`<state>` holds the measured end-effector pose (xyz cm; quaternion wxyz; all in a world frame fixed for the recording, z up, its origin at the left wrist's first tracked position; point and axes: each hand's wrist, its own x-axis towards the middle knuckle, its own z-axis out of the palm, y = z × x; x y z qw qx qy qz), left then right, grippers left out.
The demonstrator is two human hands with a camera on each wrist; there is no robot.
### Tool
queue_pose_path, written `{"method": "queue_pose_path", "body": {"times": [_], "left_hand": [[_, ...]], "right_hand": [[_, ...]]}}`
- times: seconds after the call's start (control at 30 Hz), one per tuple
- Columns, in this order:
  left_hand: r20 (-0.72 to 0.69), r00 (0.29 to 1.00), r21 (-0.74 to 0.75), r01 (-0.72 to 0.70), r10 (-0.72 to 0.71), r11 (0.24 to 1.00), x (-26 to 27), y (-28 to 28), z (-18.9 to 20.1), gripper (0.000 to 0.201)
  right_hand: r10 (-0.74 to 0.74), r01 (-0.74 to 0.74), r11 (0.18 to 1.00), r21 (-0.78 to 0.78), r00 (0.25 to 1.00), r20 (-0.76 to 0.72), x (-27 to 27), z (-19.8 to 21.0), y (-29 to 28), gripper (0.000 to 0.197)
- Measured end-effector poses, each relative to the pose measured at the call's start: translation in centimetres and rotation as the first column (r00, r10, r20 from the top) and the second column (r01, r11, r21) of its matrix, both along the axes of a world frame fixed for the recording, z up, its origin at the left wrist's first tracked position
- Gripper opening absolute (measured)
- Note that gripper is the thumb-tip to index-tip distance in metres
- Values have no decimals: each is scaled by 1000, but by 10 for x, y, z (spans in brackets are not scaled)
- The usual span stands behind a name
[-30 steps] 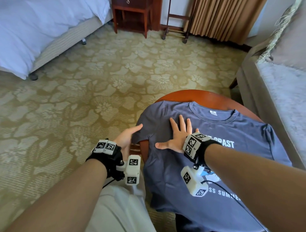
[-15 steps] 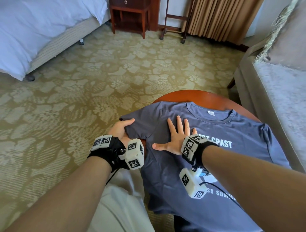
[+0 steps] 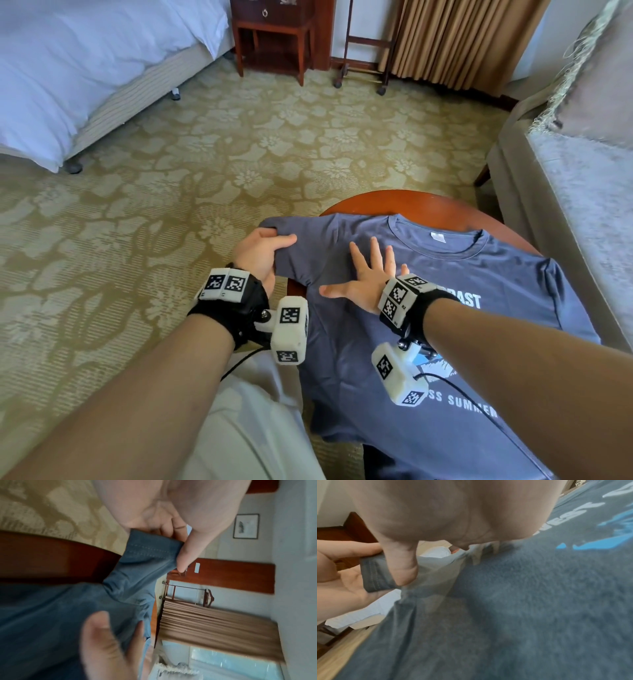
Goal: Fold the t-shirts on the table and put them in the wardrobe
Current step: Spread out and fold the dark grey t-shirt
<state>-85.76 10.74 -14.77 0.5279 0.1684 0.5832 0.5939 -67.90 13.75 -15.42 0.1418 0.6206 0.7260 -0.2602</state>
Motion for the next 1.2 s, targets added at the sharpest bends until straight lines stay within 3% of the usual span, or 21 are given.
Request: {"method": "queue_pose_path", "body": {"times": [0.07, 0.17, 0.27, 0.37, 0.43, 0.53, 0.57, 0.6, 0.73, 0.87, 1.0, 1.07, 1.13, 1.2], "left_hand": [[-166, 986, -9, -37, 35, 999, 7, 1, 5, 26], [-460, 886, -7, 64, -60, 998, 21, 1, 15, 31], [-594, 796, 45, 177, -116, 983, 41, 5, 23, 30], [-696, 687, 43, 330, -208, 943, 66, 9, 27, 22], [-777, 554, -22, 449, -298, 893, 80, 12, 25, 19], [-834, 197, -303, 617, -515, 727, 102, 12, 23, 24], [-809, 125, -374, 644, -574, 668, 108, 12, 22, 28], [-779, 116, -401, 663, -616, 632, 114, 11, 22, 30], [-716, 271, -326, 684, -643, 652, 134, 13, 19, 29], [-647, 480, -221, 625, -592, 748, 159, 21, 27, 20], [-326, 738, -122, 587, -591, 801, 210, 28, 39, 17], [-151, 775, -115, 603, -614, 789, 237, 30, 41, 15], [-64, 764, -107, 634, -642, 765, 259, 33, 37, 9], [-30, 739, -107, 667, -673, 737, 283, 35, 30, 11]], "right_hand": [[-36, 37, 999, 27, 999, -19, 3, 6, 2, 110], [-131, 134, 989, 63, 990, -60, 18, 13, 5, 106], [-249, 258, 964, 71, 962, -107, 42, 18, 12, 104], [-329, 334, 939, 82, 942, -64, 69, 21, 16, 104], [-385, 389, 917, 85, 921, -56, 87, 27, 14, 100], [-494, 500, 864, 64, 865, -91, 114, 34, 10, 91], [-507, 513, 856, 71, 858, -84, 122, 37, 7, 91], [-517, 523, 849, 79, 852, -84, 129, 37, 6, 90], [-516, 517, 854, 56, 856, -42, 164, 43, -3, 73], [-654, 655, 750, 87, 755, -45, 213, 39, -7, 78], [-757, 756, 644, 120, 652, -43, 268, 41, -23, 70], [-767, 767, 631, 118, 639, -58, 291, 37, -31, 70], [-775, 780, 620, 81, 625, -94, 306, 23, -35, 77], [-834, 853, 521, -4, 509, -213, 322, 12, -36, 82]]}}
